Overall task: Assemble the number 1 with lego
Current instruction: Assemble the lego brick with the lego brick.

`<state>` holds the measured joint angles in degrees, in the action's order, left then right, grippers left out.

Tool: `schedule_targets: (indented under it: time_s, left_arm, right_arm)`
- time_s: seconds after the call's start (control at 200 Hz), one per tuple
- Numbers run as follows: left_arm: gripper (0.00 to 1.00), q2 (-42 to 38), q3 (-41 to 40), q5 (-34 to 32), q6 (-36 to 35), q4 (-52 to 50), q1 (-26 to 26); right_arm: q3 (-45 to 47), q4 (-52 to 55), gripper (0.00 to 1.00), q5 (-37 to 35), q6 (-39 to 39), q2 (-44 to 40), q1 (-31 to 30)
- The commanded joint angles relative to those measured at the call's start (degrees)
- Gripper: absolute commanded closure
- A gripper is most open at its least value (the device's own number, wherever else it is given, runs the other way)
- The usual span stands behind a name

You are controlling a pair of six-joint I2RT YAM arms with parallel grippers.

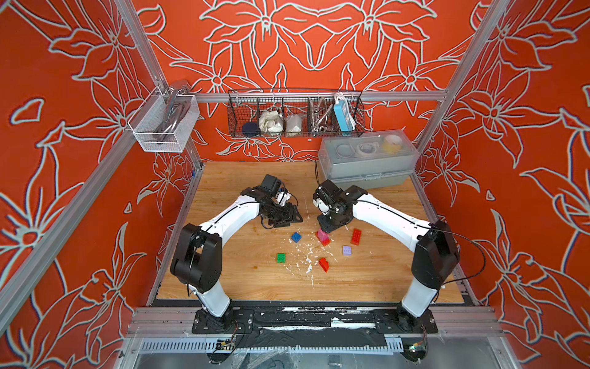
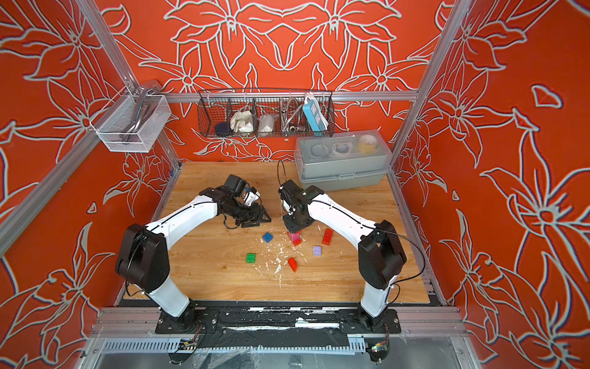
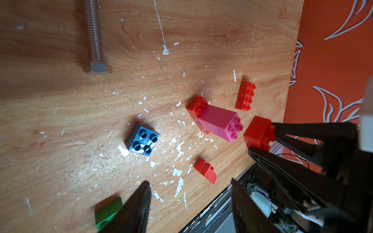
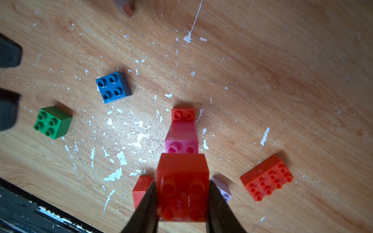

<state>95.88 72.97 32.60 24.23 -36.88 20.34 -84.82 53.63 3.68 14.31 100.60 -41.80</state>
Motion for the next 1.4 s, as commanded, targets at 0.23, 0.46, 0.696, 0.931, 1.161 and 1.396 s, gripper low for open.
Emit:
schedule_targets:
  time_s: [0.23,0.46,0.696,0.931,1.161,1.396]
  left_arm:
    - [0.38,0.6,0.1,-0.3,-1.1,-0.7,0.3]
    - [0.38,0.6,0.1,-0.2,-1.2,-0.7,0.4]
    - [0.38,0.5,0.1,-0.2,-1.2,-0.7,0.4]
    - [0.38,0.4,0.2,-0.1,-1.2,-0.7,0.4]
    - [0.38,0.4,0.2,0.0,-1.3,-0.7,0.4]
    - [0.38,0.2,0.2,-0.1,-1.3,-0.7,0.4]
  right_arm:
    - [2.3,-0.1,0.7,0.9,-1.8,0.1,0.7]
    - [2.9,-0.4,0.7,1.8,-2.7,0.3,1.1]
    - [3.0,-0.8,0.7,2.8,-3.3,1.4,1.1]
    - [3.7,-1.0,0.7,2.7,-3.7,1.5,1.1]
    - [4.5,-0.6,0.7,0.9,-3.6,2.1,1.0]
    - [4.5,0.8,0.7,-3.2,-3.4,3.3,0.3]
